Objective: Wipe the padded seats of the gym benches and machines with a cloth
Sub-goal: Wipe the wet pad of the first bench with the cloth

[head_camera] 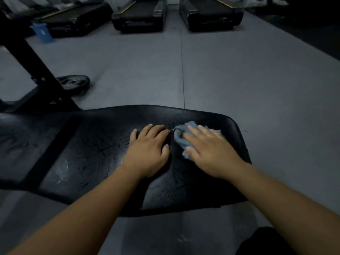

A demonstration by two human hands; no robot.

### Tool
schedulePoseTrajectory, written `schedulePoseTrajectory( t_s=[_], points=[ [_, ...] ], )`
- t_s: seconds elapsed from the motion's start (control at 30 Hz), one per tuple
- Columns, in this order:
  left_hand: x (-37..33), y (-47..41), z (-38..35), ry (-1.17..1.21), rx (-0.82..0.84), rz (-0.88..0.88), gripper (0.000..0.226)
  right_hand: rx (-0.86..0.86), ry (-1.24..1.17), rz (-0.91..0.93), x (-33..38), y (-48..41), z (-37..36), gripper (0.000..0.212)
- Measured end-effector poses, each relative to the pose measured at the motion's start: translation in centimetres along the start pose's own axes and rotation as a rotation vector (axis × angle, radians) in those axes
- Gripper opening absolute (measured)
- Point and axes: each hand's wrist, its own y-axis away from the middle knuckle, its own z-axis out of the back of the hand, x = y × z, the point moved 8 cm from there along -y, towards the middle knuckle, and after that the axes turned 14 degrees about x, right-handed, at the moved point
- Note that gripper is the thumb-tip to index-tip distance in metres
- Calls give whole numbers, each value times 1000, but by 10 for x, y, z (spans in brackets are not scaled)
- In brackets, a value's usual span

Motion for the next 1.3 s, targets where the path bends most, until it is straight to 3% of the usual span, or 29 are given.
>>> schedulePoseTrajectory(
  t_s=[0.1, 0.17, 0.3, 0.37, 0.47, 0.57, 0.63, 0.7, 0.77, 0.83, 0.9, 0.97, 1.07, 1.13, 1.3],
  points=[
    [-2, 1, -2, 11, -2, 6, 59, 31, -8, -204, -48, -42, 11, 60],
    [-2, 1, 0, 16, -9, 6, 59, 30, -20, -273, -38, -72, 19, 58],
    [0, 3, 1, 17, -19, -4, 59, 27, 1, -17, 21, -55, 8, 59],
    [1, 1, 1, 28, -24, -11, 58, 18, 0, 59, 17, -23, 3, 71],
    [1, 3, 2, 54, -45, -3, 57, 42, -15, -128, -33, -45, 8, 64],
    [5, 2, 3, 81, -73, 10, 58, 56, -19, -238, -20, -85, 16, 59],
    [9, 3, 5, 93, -116, 21, 60, 41, -16, -145, 13, -81, 14, 59],
    [11, 2, 5, 104, -139, 16, 63, 22, 11, 51, 42, -38, 2, 60],
    [11, 2, 4, 103, -141, 15, 64, 35, 5, 135, 42, 13, -9, 68],
    [11, 2, 5, 96, -128, 28, 63, 77, 7, 28, 12, 22, -11, 73],
    [10, 1, 3, 86, -109, 31, 65, 68, -8, -122, -4, 2, -5, 63],
    [10, 1, 2, 89, -87, 25, 70, 23, -10, -201, 19, -9, -2, 60],
    [13, 0, 1, 98, 5, 2, 63, -3, 5, 23, 73, 29, -19, 66],
    [18, 3, -1, 35, 74, -36, 59, 24, -10, 131, 72, 69, -29, 66],
    [26, 41, -10, 30, 22, 19, 61, 25, -23, -165, 28, 30, -13, 68]
  ],
)
